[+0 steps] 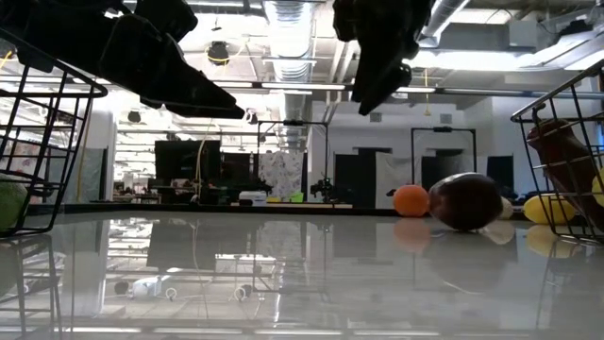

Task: Sort produce into baskets
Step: Put the red apple into the black wire basket

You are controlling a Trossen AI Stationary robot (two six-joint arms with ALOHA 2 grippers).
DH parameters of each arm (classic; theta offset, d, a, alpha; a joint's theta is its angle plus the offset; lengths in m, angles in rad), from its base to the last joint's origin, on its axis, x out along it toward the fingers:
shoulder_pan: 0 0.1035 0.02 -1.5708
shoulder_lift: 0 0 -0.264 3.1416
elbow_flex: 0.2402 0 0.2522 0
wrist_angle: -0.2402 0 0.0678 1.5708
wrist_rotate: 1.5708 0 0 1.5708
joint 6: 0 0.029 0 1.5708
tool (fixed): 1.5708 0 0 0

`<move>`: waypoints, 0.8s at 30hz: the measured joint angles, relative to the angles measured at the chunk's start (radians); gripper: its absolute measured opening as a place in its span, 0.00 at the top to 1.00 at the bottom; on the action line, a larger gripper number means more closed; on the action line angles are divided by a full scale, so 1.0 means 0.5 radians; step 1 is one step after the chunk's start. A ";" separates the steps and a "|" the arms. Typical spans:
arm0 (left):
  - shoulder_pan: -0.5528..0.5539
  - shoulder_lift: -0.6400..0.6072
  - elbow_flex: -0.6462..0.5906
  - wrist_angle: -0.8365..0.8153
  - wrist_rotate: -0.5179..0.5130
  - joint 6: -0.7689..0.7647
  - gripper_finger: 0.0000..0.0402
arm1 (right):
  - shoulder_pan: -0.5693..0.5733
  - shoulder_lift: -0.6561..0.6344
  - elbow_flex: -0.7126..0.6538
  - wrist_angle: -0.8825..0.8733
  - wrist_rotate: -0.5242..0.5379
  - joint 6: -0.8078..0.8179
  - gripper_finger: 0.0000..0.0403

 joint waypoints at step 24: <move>0.040 0.000 0.000 0.001 0.026 -0.003 0.15 | 0.118 0.028 -0.001 -0.771 0.033 0.613 0.05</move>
